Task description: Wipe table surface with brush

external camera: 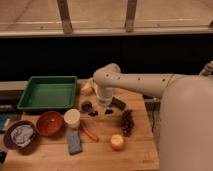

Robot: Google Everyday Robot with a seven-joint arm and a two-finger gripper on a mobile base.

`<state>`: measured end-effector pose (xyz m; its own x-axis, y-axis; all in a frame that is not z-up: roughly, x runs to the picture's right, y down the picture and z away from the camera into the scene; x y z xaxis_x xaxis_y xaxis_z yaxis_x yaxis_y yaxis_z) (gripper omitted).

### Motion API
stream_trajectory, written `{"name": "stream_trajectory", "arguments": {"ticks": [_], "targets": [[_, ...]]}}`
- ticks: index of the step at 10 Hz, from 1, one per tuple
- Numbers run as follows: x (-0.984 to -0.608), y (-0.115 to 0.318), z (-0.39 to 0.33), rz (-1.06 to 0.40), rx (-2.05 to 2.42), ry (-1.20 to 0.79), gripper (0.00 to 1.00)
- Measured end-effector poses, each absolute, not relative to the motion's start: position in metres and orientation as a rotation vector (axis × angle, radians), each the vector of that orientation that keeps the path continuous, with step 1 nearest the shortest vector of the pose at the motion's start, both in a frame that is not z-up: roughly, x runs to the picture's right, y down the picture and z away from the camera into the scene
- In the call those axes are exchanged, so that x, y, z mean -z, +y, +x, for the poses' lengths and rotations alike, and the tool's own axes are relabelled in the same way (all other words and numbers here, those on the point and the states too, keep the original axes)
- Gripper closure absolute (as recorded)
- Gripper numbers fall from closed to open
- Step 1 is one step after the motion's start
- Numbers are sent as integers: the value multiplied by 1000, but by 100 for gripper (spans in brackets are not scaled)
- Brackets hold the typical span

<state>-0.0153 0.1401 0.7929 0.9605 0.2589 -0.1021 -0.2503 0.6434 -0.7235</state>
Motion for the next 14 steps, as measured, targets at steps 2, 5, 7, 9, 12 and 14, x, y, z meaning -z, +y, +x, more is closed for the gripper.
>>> {"name": "stream_trajectory", "arguments": {"ticks": [2,5,7,9,12,14], "targets": [[-776,165,3,-856,-309,6,100],[-778,172,35,-878,-372,33,100],[-800,152,45,-869,-378,45,100],[-826,125,50,-854,-374,56,100],[-842,99,24,-827,-327,26,100],[-830,98,15,-810,-303,-2,100]]}}
